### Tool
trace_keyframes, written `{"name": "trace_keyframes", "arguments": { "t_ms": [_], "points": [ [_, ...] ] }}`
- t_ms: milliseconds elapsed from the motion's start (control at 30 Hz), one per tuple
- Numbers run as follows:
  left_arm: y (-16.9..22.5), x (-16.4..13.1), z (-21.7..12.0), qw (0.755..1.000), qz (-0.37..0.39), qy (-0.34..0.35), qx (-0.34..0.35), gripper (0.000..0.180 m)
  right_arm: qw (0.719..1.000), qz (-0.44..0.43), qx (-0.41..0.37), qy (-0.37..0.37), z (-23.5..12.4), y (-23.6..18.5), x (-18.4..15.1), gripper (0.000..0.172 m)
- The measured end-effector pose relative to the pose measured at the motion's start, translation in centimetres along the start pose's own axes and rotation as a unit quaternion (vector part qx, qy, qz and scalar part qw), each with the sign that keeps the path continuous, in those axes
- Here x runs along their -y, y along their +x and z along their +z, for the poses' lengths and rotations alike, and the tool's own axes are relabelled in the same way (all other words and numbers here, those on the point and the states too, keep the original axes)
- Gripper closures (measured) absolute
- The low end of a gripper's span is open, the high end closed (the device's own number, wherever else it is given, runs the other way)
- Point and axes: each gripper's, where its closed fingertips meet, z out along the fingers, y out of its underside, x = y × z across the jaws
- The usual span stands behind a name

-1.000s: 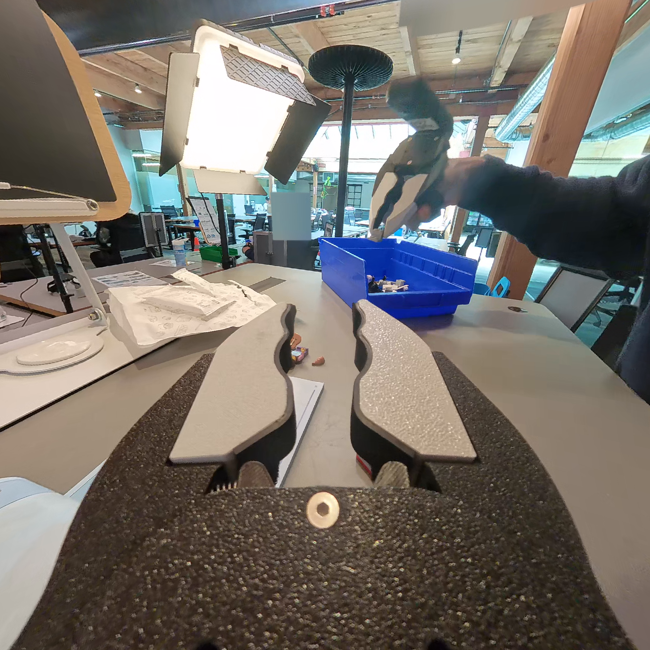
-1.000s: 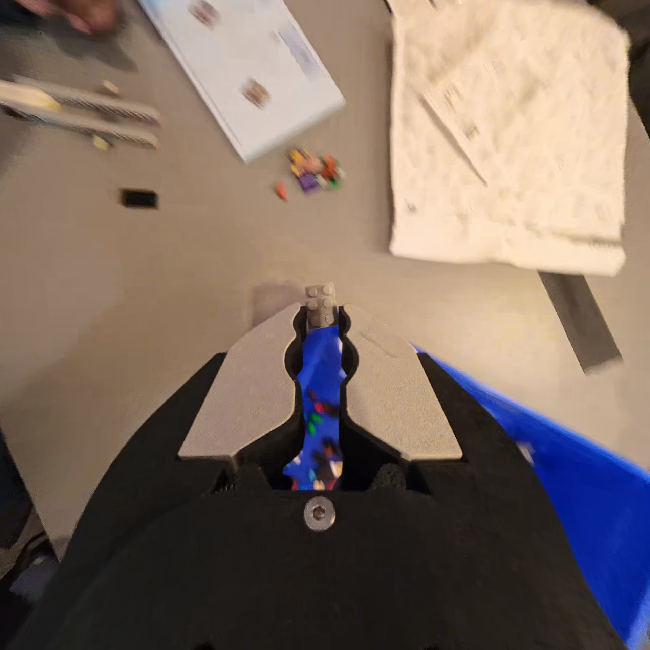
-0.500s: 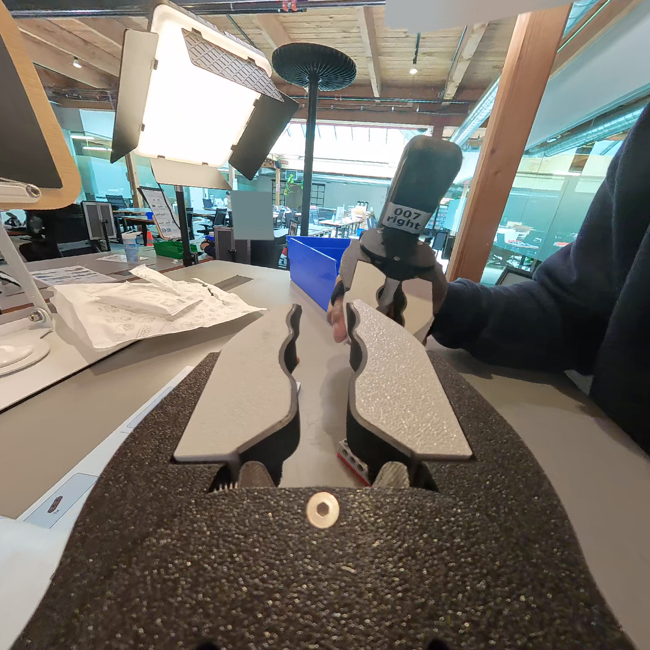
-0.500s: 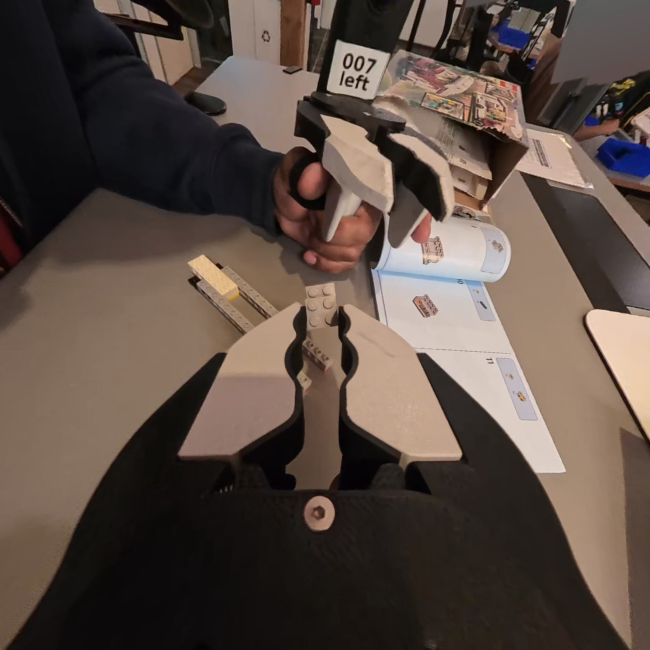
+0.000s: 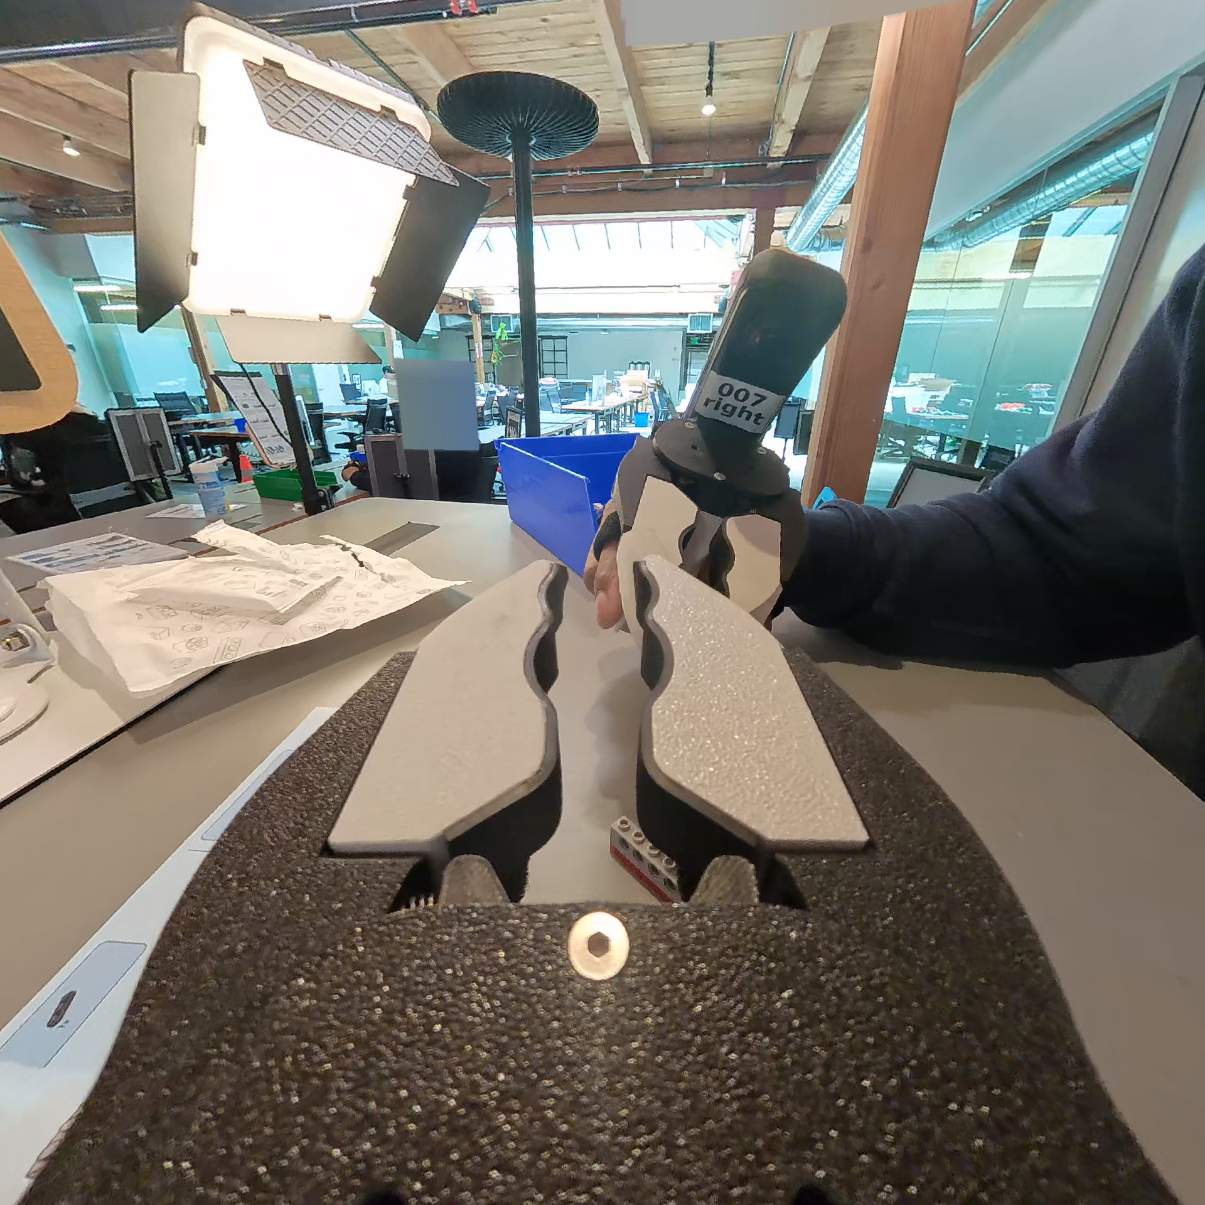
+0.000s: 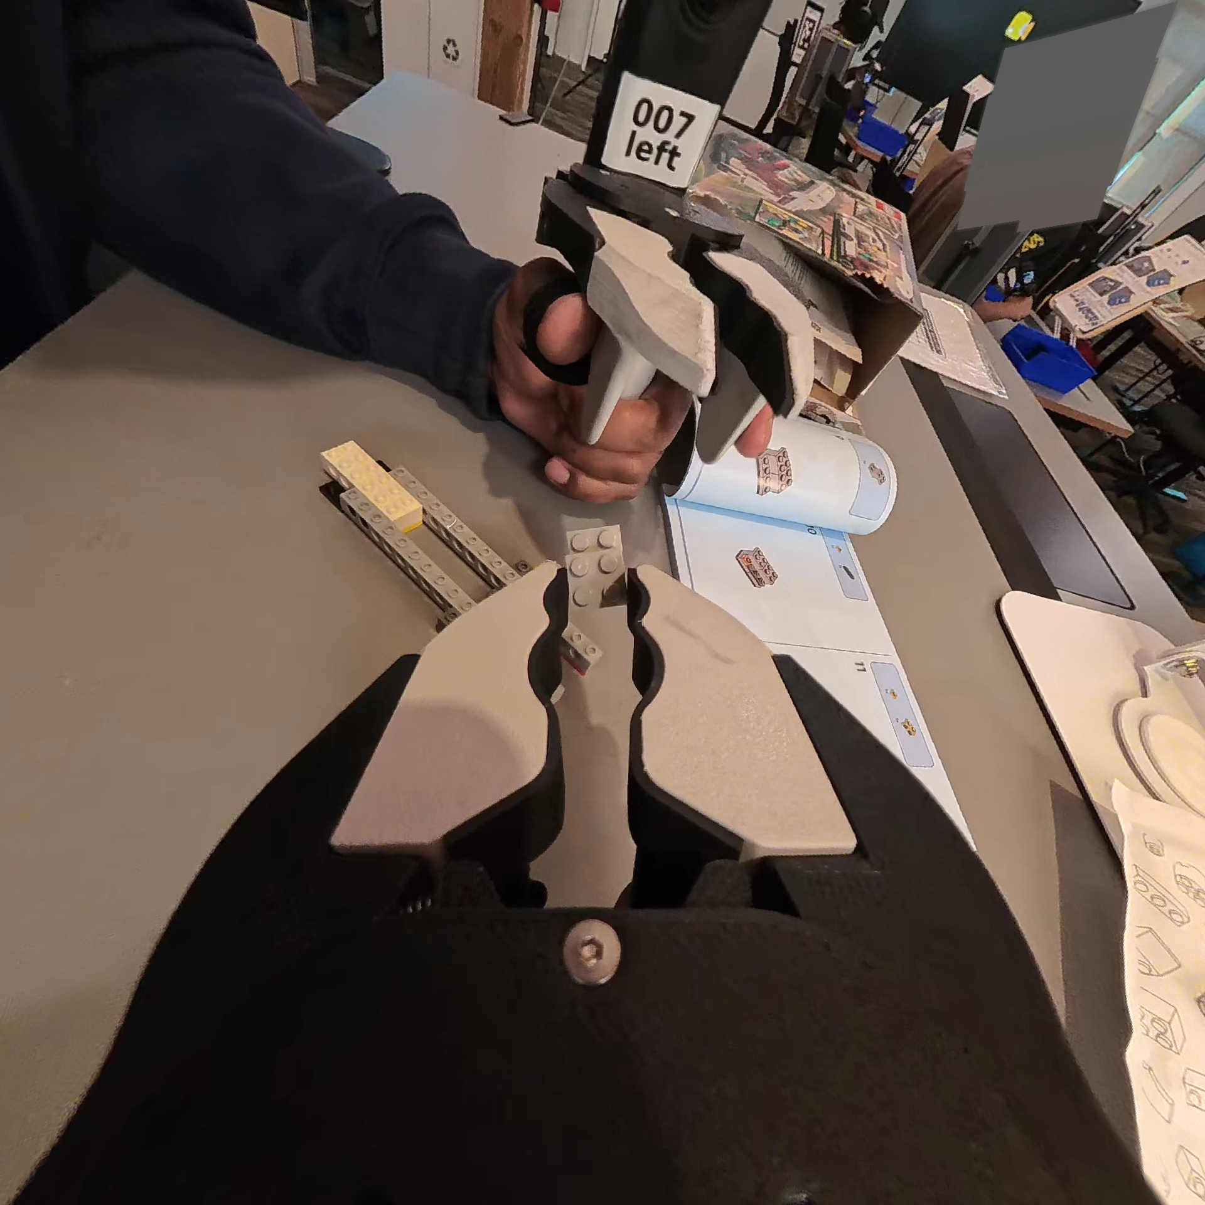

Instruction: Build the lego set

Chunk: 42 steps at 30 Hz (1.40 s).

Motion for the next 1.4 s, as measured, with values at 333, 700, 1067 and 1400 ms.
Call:
{"name": "trace_keyframes", "arguments": {
  "t_ms": [333, 700, 1067, 1400],
  "points": [
    [0.3, -0.3, 0.3, 1.0, -0.005, -0.011, -0.014, 0.16, 0.999, 0.023, 0.002, 0.028, -0.5, 0.3, -0.3, 0.155],
    [-0.5, 0.5, -0.5, 1.0, 0.003, 0.009, 0.012, 0.162, 0.997, 0.063, -0.003, 0.048, -2.2, 1.5, -1.0, 0.155],
    [-1.1, -0.1, -0.3, 1.0, -0.008, -0.003, 0.022, 0.163, 0.994, 0.103, 0.018, 0.037, -2.6, 1.6, -2.8, 0.155],
    [-0.8, -0.3, -0.1, 1.0, 0.002, -0.012, 0.022, 0.163, 0.993, 0.106, 0.043, -0.001, -1.8, 0.7, -3.7, 0.155]
  ]
}}
